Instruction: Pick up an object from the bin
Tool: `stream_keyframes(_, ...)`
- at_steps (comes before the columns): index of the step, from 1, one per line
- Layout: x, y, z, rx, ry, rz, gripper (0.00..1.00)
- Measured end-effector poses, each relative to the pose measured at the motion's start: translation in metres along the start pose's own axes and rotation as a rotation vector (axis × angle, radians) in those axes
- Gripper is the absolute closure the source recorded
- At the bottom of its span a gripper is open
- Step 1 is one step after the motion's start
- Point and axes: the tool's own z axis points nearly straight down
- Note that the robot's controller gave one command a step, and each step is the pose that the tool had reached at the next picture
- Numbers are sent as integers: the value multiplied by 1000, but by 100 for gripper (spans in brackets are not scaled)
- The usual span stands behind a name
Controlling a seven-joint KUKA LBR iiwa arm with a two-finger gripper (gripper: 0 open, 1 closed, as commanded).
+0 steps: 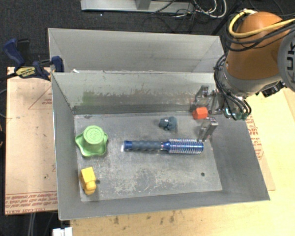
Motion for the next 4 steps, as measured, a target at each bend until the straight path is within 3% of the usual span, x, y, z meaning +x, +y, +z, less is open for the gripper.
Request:
stream_keyframes(1, -39, 54, 131, -2, 0, -159, 0)
stream_keyframes(2, 2, 29, 160, -4, -24, 13, 0)
stream_keyframes(3, 1, 28, 158, -2, -25, 12, 100)
stream_keyframes(4, 0, 23, 24, 1, -16, 19, 100)
